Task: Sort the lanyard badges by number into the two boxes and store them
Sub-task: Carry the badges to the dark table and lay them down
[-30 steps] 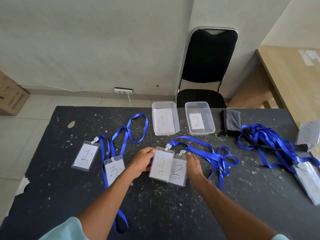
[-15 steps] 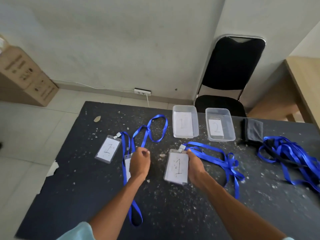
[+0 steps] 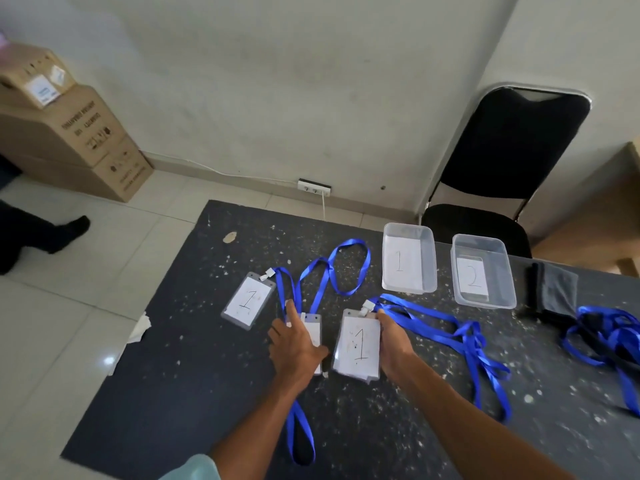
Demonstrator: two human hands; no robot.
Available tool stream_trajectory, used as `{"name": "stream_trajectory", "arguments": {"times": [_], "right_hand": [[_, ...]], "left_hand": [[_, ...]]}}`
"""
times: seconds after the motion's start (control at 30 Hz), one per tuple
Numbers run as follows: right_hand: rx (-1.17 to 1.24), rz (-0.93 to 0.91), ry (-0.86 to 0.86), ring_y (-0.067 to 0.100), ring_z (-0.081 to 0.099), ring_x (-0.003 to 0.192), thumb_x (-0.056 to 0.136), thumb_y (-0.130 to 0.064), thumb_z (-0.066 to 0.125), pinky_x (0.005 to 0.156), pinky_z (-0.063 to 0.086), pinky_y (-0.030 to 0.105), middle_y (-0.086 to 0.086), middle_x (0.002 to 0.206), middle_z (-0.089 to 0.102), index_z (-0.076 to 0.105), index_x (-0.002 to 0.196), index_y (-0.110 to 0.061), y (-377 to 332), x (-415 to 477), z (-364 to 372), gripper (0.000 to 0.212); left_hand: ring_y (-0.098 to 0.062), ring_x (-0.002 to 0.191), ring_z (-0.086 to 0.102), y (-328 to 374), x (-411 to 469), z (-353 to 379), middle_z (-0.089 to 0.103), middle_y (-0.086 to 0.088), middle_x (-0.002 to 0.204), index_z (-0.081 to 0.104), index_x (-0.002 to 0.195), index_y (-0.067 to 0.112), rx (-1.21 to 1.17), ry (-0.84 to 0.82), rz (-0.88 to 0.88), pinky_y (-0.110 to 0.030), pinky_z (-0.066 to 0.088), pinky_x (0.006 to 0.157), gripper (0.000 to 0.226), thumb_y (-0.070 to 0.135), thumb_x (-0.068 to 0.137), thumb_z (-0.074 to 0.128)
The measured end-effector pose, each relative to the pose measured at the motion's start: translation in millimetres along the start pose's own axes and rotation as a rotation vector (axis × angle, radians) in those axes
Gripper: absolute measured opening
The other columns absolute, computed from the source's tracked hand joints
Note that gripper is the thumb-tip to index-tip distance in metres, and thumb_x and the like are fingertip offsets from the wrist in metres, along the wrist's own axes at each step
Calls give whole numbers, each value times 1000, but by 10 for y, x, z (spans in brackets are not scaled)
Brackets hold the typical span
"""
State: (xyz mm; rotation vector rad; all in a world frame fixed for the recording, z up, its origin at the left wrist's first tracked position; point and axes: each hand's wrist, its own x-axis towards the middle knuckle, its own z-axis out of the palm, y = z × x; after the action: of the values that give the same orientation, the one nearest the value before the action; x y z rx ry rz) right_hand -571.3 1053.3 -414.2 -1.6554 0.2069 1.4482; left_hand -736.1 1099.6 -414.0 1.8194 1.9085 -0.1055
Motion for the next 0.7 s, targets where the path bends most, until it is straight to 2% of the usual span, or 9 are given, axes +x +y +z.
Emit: {"name": "stream_trajectory", "arguments": {"times": [0.07,0.13,0.23,0.37,0.5,0.63,0.7], "right_hand": [[-1,-13,10,35,69,92,102,-44,43,79,55,48,16,100,74,66,109,-11,-1,33,10,40],[-17,-20,16,35,70,90,102,-44,43,84,54,49,16,97,74,65,109,-11,6,54,17,41],[-25,-21,15,33,69,84,102,-44,43,81,53,47,15,93,73,64,107,-10,-7,37,20,40],[-18,-28,22,36,70,92,101,-45,45,77,56,46,17,100,73,63,112,-9,-13,54,-11,42],[-47,-14,34,36,71,92,100,-48,45,76,56,47,17,98,74,63,115,-10,-11,50,-54,44],[-97,-20,56,35,71,90,100,-47,44,82,56,48,15,97,74,63,112,-12,-25,27,-79,41],[-112,-47,56,35,70,91,101,-44,44,78,56,45,16,98,73,64,111,-11,-40,-13,-65,40]], "left_hand": [[-32,123,42,7,-16,-12,39,-16,135,1,154,24,21,-5,20,-41,43,99,117,42,70,80],[-32,123,41,25,-46,-4,38,-15,135,4,153,29,51,3,44,-41,44,98,109,51,72,74],[-31,126,38,57,-68,41,33,-14,139,13,152,31,119,8,69,-42,43,99,99,63,75,66],[-28,121,38,93,-43,30,33,-11,134,32,140,25,116,6,54,-38,48,93,84,53,73,73],[-27,116,40,112,-51,-34,37,-9,128,30,132,23,91,8,35,-37,50,87,80,40,68,75],[-31,116,42,122,-66,-111,42,-13,128,25,136,22,-36,11,41,-41,50,86,85,47,68,69],[-32,120,43,203,-86,-196,43,-15,133,22,141,22,-60,22,77,-40,48,87,88,50,71,68]]}}
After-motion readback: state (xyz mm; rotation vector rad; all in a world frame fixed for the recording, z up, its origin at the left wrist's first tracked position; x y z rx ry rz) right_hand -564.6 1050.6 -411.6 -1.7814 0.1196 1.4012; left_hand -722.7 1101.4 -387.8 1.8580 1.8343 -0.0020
